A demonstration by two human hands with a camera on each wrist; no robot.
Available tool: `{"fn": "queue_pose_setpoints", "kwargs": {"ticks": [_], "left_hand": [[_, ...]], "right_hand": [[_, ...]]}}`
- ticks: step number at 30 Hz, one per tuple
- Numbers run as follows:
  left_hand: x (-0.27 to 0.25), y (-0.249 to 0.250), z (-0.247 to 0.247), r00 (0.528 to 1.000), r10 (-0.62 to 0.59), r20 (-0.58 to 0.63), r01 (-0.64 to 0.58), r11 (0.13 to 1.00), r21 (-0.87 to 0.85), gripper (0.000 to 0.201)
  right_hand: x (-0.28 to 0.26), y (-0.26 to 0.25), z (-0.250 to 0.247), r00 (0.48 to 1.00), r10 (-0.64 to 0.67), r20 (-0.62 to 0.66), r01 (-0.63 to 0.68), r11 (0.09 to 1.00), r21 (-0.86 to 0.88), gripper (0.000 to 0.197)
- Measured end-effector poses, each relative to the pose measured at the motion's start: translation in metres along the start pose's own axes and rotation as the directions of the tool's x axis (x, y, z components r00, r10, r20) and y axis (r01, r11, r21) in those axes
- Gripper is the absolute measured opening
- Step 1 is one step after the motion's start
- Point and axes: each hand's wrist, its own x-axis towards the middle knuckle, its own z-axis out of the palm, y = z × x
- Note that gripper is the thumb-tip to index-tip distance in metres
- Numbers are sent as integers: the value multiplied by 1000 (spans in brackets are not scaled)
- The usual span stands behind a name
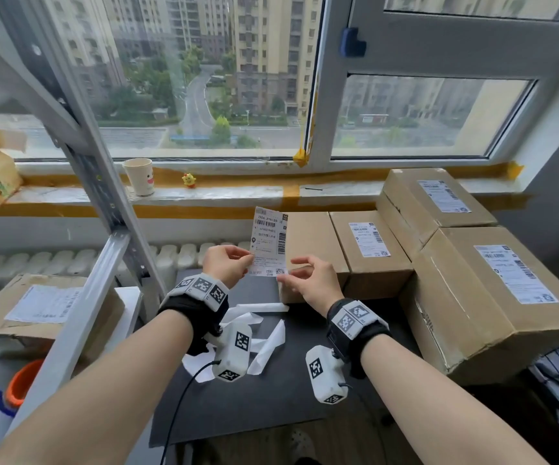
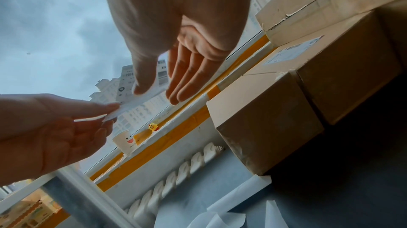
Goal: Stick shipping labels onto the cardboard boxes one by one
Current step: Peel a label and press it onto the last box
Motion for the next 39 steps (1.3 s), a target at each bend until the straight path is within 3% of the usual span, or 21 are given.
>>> {"fn": "queue_pose_setpoints", "kwargs": {"ticks": [6, 10, 19, 23, 30, 39], "left_hand": [[23, 5, 27, 998, 9, 63, -7, 1000, -21, 13], [45, 5, 50, 997, -15, 73, 16, 1000, -16, 16], [101, 2, 104, 994, -103, 26, 100, 989, 110, 18], [120, -1, 124, 986, -168, 5, 165, 977, 135, 33], [134, -5, 140, 968, -241, -65, 250, 925, 286, 30], [137, -14, 150, 956, -283, -75, 291, 896, 335, 34]], "right_hand": [[38, 4, -21, 995, 97, -33, -95, 993, 65, 19], [68, 12, -30, 995, 85, -56, -84, 996, 23, 7], [140, 38, -55, 983, 137, -121, -156, 974, -165, 11], [163, 50, -65, 981, 166, -103, -189, 939, -288, 13], [179, 64, -65, 977, 190, -96, -212, 830, -515, 18], [182, 70, -63, 980, 169, -100, -195, 774, -602, 20]]}}
